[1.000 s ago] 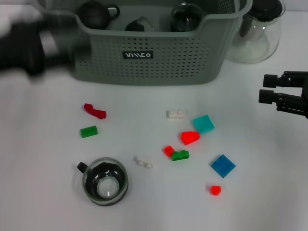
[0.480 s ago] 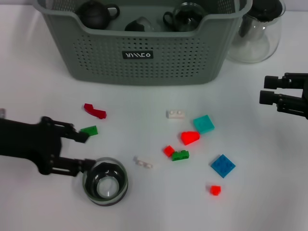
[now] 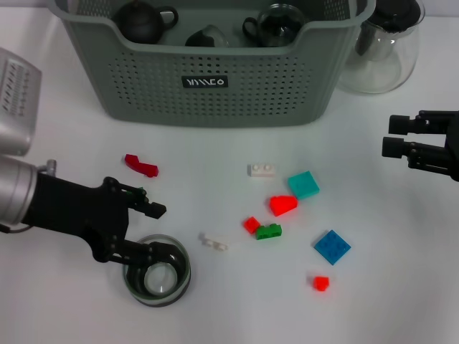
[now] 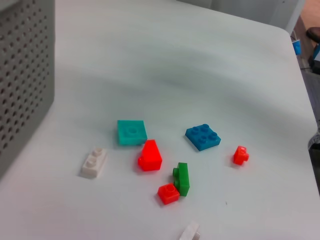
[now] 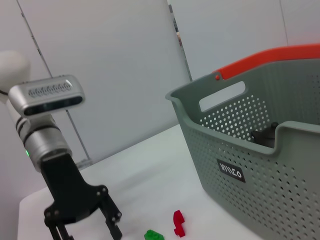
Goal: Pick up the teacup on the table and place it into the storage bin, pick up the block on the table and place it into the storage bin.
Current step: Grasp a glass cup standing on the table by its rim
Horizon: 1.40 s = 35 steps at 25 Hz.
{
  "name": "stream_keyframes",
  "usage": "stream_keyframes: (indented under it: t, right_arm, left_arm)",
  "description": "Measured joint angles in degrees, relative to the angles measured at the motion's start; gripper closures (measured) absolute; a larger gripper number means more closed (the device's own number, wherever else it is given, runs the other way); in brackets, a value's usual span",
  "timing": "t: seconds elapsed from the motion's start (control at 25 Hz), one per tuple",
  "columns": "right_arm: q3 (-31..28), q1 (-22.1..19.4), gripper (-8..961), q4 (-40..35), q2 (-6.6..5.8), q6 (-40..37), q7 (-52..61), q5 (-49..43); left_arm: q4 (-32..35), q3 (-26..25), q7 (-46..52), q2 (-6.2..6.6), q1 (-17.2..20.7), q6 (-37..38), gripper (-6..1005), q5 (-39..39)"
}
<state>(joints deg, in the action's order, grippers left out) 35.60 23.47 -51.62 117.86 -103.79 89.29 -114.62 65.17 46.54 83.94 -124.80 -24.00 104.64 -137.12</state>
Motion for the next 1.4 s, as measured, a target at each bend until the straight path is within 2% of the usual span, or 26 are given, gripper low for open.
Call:
stream_keyframes:
  t: [0.4,0.8,1.24,1.4]
  right_arm:
    - [0.00,-0.04,467,0.03,0.00,-0.05,-0.08,0.00]
    - [0.00,-0.19,468,0.14,0.00,-0.09,-0.09,0.01]
    - [0.00,-0.27,468,0.12,0.00,-0.28,-0.09,0.01]
    - [0.00,-0.33,467,0.11,0.00,-0.26,-0.09,0.01]
  left_arm:
    - [-10.60,-0.03,-7.45,0.00,-0.86,-9.13,397,-0.13]
    - [-10.61,-2.86,-7.77,0.16,-0.58,-12.47,433,0.05]
    - [-11.91,-0.80,-7.30,0.04,-0.95,-12.84,472,-0.96]
    - [-10.61,-0.16,-1.99,0.26,-1.83,-12.77,487,-2.99]
